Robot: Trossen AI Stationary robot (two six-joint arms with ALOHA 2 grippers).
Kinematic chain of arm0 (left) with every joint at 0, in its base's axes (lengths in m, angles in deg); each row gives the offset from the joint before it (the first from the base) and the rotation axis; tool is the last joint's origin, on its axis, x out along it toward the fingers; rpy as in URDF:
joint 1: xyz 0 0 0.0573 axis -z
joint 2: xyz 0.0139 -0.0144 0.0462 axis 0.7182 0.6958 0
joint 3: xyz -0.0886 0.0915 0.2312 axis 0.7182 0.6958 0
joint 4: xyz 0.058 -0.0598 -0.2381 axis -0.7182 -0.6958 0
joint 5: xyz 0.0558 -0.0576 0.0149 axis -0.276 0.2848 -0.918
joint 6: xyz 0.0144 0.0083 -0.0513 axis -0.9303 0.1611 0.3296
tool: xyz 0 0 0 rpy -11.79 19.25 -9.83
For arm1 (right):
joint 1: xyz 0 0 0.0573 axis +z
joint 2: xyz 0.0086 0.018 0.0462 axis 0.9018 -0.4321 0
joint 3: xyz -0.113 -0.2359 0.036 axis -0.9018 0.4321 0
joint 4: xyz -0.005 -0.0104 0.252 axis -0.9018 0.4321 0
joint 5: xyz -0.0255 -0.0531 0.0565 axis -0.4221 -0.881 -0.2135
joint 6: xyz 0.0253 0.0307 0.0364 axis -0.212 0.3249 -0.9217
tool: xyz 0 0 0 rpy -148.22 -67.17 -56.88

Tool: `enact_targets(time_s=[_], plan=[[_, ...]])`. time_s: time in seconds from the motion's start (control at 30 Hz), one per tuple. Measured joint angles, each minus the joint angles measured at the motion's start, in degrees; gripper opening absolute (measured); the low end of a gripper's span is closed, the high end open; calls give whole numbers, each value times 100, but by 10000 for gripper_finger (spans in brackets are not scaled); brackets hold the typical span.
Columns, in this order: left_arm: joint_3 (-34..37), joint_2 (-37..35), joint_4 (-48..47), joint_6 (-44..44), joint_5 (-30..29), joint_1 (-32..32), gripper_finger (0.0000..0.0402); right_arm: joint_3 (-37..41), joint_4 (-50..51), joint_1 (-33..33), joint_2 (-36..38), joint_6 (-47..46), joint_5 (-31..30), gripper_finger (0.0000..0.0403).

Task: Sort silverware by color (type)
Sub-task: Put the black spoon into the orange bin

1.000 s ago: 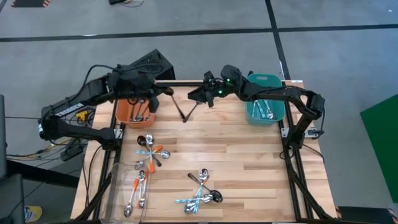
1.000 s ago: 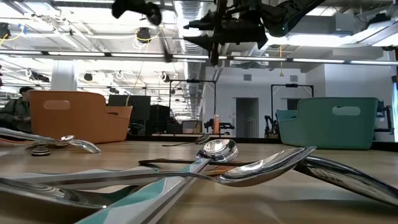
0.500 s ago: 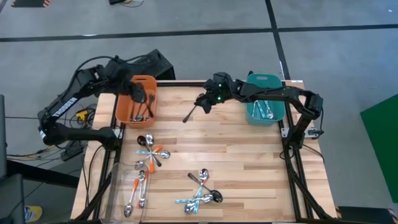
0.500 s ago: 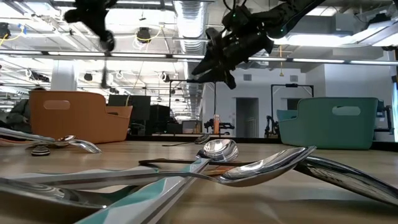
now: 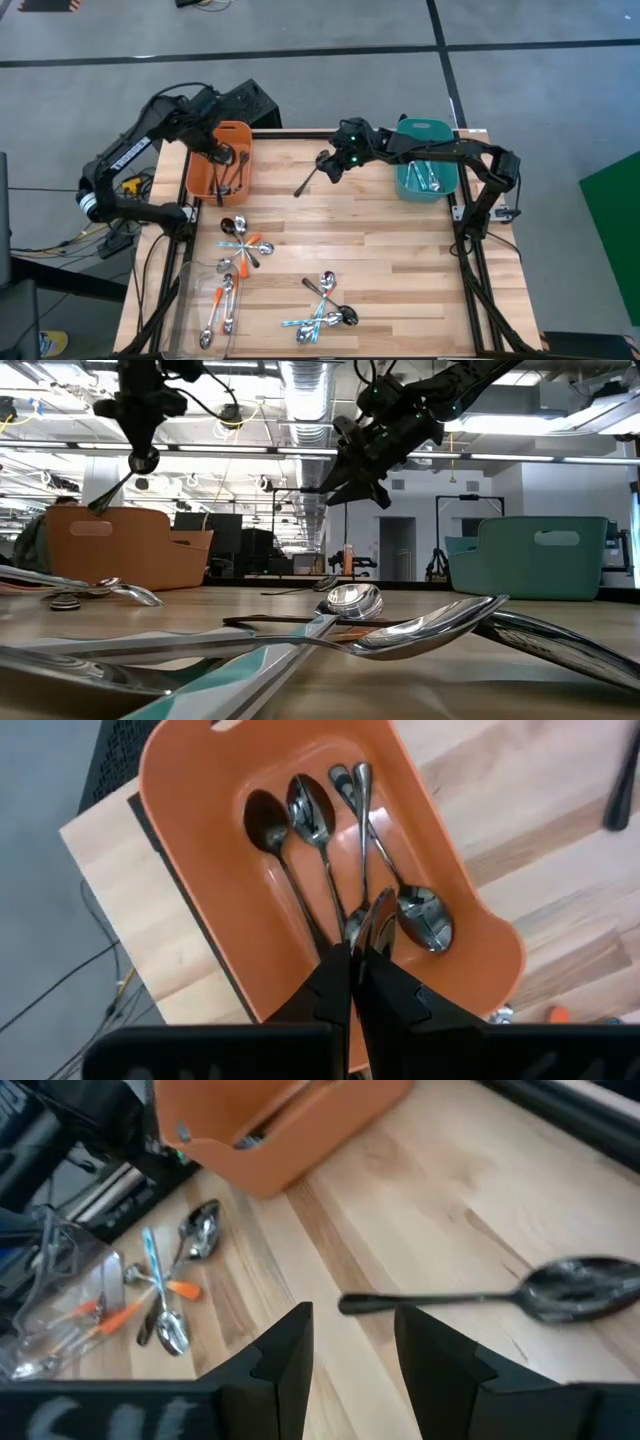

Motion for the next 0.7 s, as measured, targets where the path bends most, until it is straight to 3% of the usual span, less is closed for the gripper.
enact_targets(time_s=[0.3,0.47,0.7], plan=[[0,561,47,-176,-87,-39,3,0,339,25,0,130,-190,164],[0,746,66,-252,-218,-40,38,0,532,72,0,385,-397,164],[2,830,185,-94,-1737,-65,108,0,547,76,0,404,-400,164]])
